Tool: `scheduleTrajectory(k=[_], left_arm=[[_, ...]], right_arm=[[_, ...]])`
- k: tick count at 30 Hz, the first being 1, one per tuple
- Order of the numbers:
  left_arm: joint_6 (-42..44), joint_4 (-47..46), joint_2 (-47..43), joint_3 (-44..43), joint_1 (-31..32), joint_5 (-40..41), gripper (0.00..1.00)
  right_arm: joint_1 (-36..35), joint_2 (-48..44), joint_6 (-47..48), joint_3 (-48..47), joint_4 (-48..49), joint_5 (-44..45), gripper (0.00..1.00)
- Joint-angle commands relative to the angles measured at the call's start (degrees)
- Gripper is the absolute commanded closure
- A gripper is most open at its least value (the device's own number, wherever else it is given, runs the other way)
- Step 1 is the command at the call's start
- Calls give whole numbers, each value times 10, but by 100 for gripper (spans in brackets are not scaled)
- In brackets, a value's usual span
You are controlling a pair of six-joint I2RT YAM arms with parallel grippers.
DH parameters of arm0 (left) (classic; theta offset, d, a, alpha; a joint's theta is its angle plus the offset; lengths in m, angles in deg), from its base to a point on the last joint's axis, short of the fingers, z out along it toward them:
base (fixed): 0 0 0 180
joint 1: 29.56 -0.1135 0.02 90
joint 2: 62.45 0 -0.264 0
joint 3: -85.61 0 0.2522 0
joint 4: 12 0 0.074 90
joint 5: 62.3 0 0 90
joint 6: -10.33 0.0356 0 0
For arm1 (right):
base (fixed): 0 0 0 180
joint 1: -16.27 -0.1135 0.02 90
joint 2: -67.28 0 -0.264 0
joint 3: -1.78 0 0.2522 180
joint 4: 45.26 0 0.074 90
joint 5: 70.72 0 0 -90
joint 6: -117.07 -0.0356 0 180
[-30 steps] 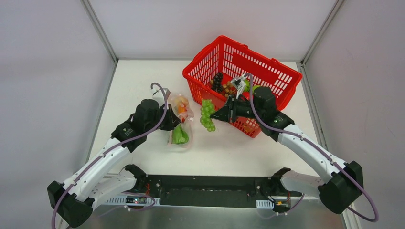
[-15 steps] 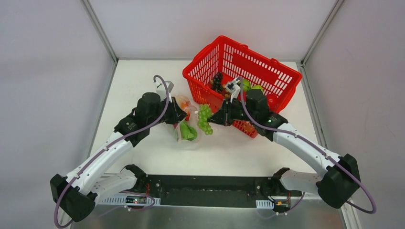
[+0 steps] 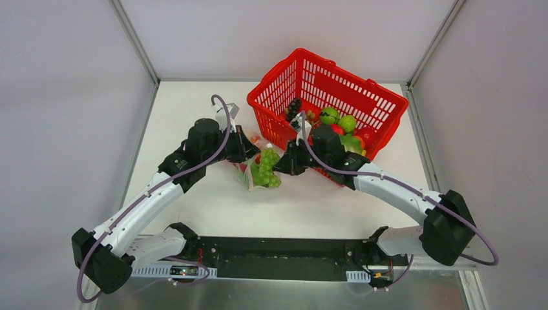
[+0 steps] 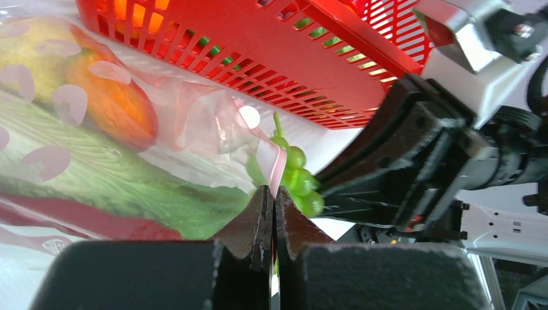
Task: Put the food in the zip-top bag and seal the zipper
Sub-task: Place the fake fruit in the zipper food storage bag.
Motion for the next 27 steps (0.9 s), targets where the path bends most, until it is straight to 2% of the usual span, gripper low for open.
scheduleTrajectory(k=[1, 4, 8, 13, 16, 20, 23, 27], left_arm=[[-29, -59, 1, -28, -1, -40, 100], [-29, -48, -1, -36, 0, -36, 100], [-33, -28, -2, -48, -1, -22, 100], [-48, -24, -1, -53, -1, -2, 100], [-50, -26, 1, -54, -1, 5, 100], [-52, -25, 0, -57, -1, 8, 100], [-56, -35, -10, -54, -1, 7, 100], [-54, -31, -23, -58, -1, 10, 100]], right_arm=[[-7, 32, -4, -49, 38, 87, 100], [-20, 54, 6, -75, 47, 77, 100], [-50, 74, 36, -89, 53, 157, 100], [-95, 76, 96, -61, 107, 237, 100], [-122, 90, 128, -65, 118, 245, 100], [-133, 109, 120, -66, 135, 284, 100], [-134, 152, 116, -131, 69, 290, 100], [-133, 174, 75, -167, 56, 379, 100]])
